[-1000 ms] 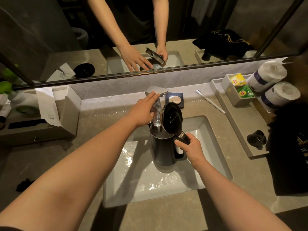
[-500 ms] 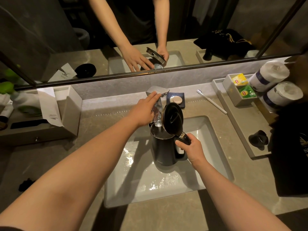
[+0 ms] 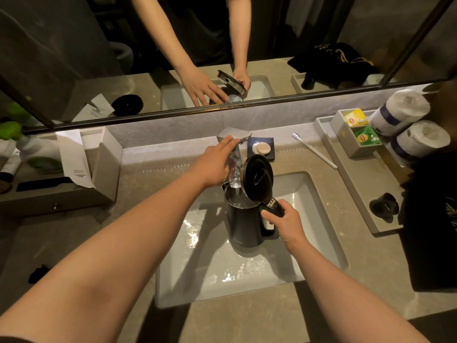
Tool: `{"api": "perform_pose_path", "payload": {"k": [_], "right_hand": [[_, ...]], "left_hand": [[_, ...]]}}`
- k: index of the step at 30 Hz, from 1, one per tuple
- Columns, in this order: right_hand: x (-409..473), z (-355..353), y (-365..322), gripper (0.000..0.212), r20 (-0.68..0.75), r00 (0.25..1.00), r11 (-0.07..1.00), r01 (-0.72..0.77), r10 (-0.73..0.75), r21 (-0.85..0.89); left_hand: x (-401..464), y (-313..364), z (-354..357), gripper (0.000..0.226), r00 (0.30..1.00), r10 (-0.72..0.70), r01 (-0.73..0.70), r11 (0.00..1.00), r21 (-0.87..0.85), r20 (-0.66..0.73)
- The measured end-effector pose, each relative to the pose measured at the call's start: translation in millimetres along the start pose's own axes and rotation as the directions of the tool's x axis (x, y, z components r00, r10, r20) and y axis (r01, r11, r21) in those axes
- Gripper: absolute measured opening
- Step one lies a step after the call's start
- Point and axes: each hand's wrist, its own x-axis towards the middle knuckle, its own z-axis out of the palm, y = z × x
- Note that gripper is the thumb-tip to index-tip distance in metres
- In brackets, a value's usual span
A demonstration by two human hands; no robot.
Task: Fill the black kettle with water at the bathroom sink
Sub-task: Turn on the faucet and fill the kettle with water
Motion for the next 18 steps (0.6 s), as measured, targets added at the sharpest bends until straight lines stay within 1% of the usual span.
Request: {"api": "perform_pose_path", "payload": {"k": [12,18], "right_hand": [[0.6,0.4,2.0,0.017,0.007,1.000,1.000,0.009,-0.009,-0.008],[0.3,0.9,0.3,0.018,0.010,1.000,1.000,0.005,-0.005,-0.003]], "left_hand": [[4.1,-2.8,-1.9,0.072,1.000,0.002,-0.003,0.999,0.036,0.004],[5.1,-3.4,-1.9,0.076,1.000,0.005,-0.005,0.999,0.040,0.007]]}}
